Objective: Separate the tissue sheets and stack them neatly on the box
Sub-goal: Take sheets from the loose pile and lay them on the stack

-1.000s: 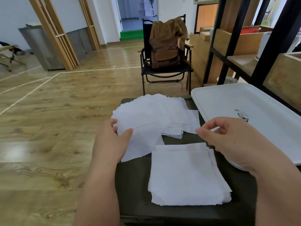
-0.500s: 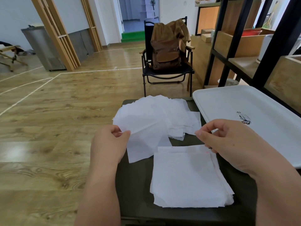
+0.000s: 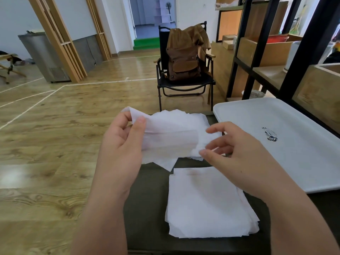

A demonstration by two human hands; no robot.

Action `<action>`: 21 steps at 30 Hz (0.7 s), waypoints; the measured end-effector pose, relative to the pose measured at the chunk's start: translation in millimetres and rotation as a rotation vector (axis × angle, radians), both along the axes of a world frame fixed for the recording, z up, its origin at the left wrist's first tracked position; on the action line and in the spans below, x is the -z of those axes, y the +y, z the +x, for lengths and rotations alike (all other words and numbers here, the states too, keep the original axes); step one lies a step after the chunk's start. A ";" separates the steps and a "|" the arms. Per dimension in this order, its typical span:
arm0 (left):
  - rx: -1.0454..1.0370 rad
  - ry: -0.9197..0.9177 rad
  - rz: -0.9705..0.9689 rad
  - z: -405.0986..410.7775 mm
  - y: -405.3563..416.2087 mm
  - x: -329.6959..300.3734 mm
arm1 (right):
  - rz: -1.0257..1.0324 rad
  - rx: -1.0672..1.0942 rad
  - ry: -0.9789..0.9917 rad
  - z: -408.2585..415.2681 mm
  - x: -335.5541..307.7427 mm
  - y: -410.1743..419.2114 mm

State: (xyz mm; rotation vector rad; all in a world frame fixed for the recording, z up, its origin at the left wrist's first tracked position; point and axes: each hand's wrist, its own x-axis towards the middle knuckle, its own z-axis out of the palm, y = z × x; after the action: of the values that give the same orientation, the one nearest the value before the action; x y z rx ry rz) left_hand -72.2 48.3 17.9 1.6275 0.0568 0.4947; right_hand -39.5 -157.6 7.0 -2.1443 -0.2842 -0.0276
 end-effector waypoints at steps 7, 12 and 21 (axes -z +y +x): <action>0.072 0.064 -0.118 -5.2 -15.7 -9.2 | 0.213 -0.055 -0.136 -1.1 0.4 9.9; 0.055 0.060 0.073 -4.1 -14.7 -5.3 | 0.253 -0.049 -0.173 1.0 0.4 8.3; -0.018 0.007 0.450 -7.9 -13.9 -6.1 | 0.213 -0.046 -0.231 1.2 0.2 6.1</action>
State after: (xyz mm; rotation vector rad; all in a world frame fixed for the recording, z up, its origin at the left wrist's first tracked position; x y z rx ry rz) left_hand -80.1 34.4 24.0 2.0697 -0.0378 0.5417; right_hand -38.3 -151.6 6.8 -1.9232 -0.4449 -0.2692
